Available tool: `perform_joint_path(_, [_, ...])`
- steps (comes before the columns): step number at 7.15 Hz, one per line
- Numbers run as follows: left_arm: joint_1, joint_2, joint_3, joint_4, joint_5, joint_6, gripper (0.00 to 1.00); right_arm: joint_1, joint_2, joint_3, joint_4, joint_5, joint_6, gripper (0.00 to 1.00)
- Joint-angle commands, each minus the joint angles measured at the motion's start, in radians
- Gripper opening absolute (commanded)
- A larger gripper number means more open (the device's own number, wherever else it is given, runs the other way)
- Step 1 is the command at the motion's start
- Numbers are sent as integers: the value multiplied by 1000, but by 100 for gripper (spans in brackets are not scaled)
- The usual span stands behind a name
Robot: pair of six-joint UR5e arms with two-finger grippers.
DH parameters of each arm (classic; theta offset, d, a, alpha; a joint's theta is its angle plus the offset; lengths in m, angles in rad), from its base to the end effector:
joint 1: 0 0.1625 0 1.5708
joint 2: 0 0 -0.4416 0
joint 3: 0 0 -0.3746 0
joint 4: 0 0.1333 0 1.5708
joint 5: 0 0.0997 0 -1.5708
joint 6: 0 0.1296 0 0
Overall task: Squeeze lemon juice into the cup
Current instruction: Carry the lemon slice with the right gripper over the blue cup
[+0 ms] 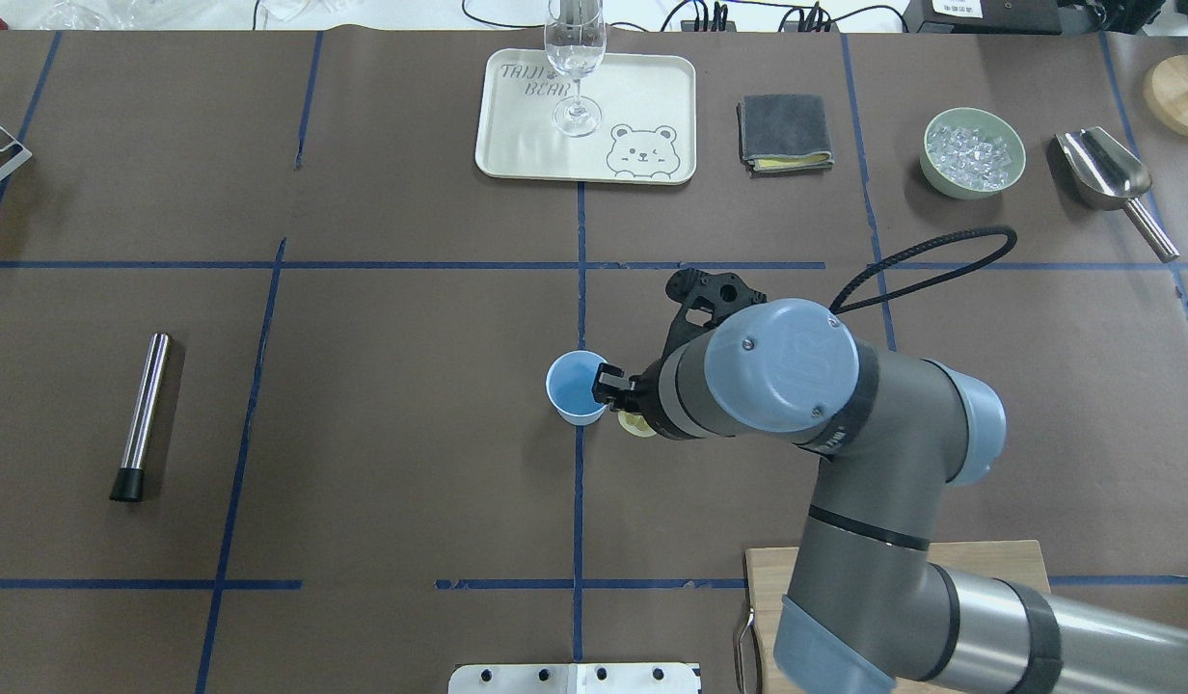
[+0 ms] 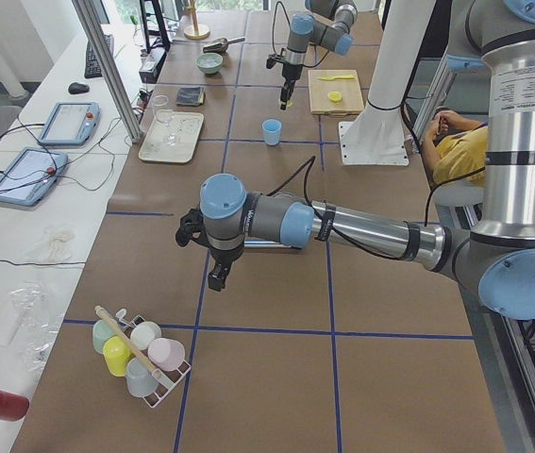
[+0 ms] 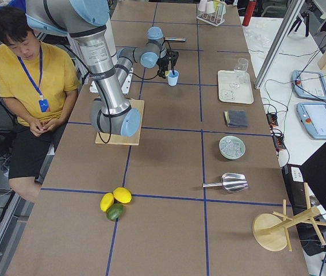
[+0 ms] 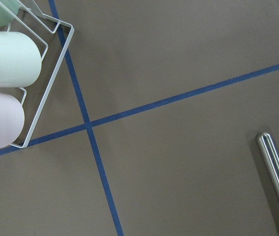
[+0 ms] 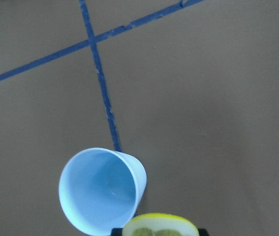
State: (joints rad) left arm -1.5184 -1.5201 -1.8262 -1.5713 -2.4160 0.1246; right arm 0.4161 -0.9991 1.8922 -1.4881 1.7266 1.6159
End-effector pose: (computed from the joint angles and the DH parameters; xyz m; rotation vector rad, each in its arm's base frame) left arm -0.0122 -0.4608 0.5913 0.2237 0.8368 0.2525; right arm -0.5357 -0.3605 0.2313 0.0390 -0.9887 0.3472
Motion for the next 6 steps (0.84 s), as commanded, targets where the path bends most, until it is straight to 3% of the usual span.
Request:
perform_joint_path(1, [0,12,-18,-1,0,0,100,15,100,-117,5,-1,21,57])
perform_joint_path(5, [0,14,-25,0,0,0,100,13,138,-179,9,-2,48,58])
perform_joint_path(6, [0,12,-25,0,0,0,100,13,143,-183,8,-2,50,64])
